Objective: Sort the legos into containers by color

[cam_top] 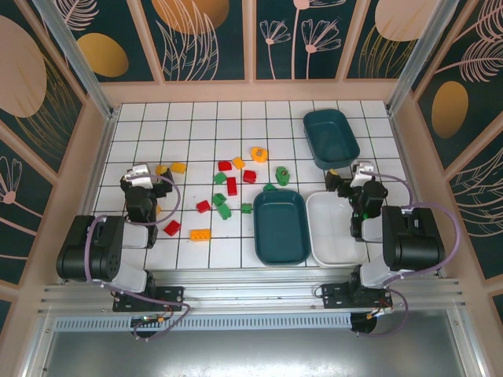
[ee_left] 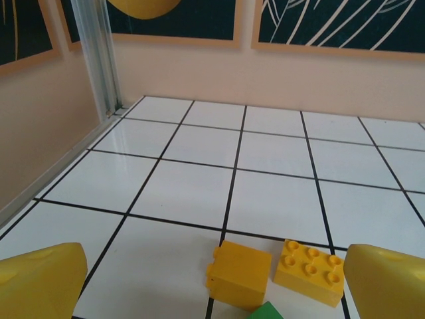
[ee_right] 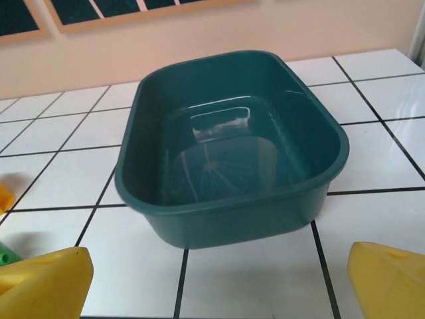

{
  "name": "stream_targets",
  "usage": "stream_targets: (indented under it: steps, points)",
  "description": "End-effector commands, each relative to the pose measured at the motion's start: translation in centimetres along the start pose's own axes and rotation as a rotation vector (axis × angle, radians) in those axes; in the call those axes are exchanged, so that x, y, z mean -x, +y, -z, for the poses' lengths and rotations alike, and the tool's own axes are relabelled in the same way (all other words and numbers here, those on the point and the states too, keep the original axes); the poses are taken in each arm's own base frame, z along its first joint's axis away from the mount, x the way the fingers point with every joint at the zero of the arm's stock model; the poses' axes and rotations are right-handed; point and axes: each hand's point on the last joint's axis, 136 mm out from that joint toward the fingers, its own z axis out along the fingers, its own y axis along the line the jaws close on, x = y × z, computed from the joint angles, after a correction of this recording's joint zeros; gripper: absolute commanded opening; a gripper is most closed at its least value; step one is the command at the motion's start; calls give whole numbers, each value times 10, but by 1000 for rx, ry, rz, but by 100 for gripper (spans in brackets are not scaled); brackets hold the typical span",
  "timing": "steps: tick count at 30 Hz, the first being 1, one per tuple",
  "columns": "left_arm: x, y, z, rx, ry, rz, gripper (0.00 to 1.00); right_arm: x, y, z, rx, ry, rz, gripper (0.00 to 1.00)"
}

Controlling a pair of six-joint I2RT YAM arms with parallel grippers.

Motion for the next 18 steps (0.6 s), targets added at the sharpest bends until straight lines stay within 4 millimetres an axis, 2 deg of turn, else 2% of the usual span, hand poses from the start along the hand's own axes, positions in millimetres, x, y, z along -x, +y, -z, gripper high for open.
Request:
stream_targets:
  steps: [1,4,6,7,9,10,11,13,15,17,18]
  points:
    - [35,-8,-5,-33,-13,-18,99,38,3,-9,-43,-7,44,99]
    - [75,-18,6,-89,-85,28,99,78,25,0,-62,-72,93,99]
    - [111,-24,22,-133,-155,102,99,116,47,10,-83,-110,120,99]
    - [123,-28,28,-165,-174,143,99,128,54,14,-102,-97,112,99]
    - [152,-37,43,-235,-198,278,99,161,59,26,-192,-69,-20,99]
    - [163,-36,49,-242,-200,369,99,169,56,31,-228,-46,-127,99]
    - [166,-31,51,-218,-164,478,99,171,54,36,-238,9,-193,99]
    - [151,-9,51,-73,-64,712,99,164,50,39,-219,96,-260,99]
    - [125,4,56,47,38,808,99,142,45,43,-173,180,-378,97]
    - [93,16,62,137,91,871,99,117,55,47,-97,284,-413,76]
    - [82,14,64,115,101,863,99,102,57,51,-101,339,-425,67]
